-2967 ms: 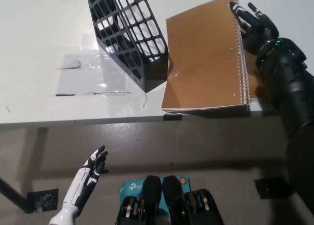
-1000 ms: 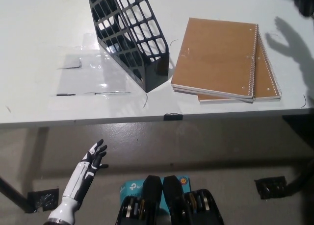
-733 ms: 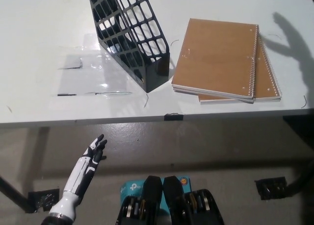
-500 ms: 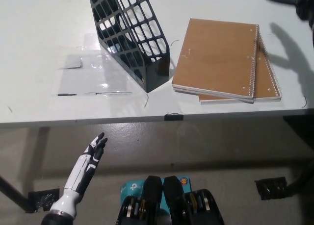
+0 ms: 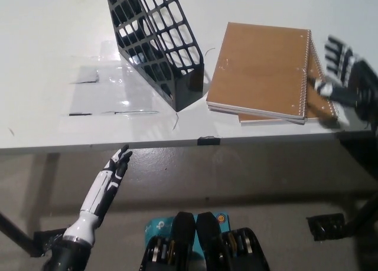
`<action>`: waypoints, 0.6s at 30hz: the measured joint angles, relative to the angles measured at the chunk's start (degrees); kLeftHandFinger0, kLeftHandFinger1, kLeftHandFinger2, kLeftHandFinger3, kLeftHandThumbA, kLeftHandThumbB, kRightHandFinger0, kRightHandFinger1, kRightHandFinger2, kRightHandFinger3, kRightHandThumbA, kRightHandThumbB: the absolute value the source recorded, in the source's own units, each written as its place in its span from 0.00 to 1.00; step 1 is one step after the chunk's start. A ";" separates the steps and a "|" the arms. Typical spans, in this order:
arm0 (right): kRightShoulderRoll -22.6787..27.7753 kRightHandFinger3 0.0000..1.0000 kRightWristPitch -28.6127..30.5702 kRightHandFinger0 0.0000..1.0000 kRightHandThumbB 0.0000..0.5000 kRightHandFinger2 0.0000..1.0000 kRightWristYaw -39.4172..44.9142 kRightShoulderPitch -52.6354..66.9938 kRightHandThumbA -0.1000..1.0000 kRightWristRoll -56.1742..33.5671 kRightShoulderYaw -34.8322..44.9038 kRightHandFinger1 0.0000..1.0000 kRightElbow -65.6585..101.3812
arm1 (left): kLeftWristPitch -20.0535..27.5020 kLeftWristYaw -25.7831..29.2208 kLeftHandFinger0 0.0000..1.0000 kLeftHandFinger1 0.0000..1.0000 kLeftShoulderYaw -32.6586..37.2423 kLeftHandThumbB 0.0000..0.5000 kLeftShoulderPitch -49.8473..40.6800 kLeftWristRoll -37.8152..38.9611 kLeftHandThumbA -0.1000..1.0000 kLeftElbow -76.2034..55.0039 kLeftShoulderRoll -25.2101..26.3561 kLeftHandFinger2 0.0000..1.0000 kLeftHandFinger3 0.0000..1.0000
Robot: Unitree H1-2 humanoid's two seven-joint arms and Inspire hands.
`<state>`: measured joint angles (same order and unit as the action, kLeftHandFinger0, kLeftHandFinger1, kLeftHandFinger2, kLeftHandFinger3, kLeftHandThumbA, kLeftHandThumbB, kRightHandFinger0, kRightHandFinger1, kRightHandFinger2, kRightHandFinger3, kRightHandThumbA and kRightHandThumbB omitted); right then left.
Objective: Use the right hand to pick up a book from the book holder on the left side and put it on another book on the right side
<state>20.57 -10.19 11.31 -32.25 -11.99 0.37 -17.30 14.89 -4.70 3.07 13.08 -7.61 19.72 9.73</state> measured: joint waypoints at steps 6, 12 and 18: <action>-0.13 1.00 -0.55 1.00 0.76 1.00 0.49 8.47 0.80 -2.96 -1.41 1.00 11.01 | -0.03 -0.01 1.00 1.00 -0.02 0.30 0.70 0.08 1.00 0.84 0.00 1.00 1.00; -2.45 1.00 -0.74 1.00 0.35 1.00 1.71 15.02 0.77 -7.95 -1.73 1.00 22.55 | -0.03 -0.13 1.00 1.00 -0.28 0.33 0.80 0.48 1.00 1.47 0.07 1.00 1.00; -11.43 1.00 1.58 1.00 0.30 1.00 3.98 18.04 0.66 -12.40 -0.48 1.00 19.02 | 0.20 -0.92 1.00 1.00 -0.61 0.31 0.80 1.67 1.00 0.32 1.96 1.00 1.00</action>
<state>9.14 -8.61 15.30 -14.21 -24.40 -0.11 1.72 15.09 -5.62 2.46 13.88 -5.94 20.04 11.68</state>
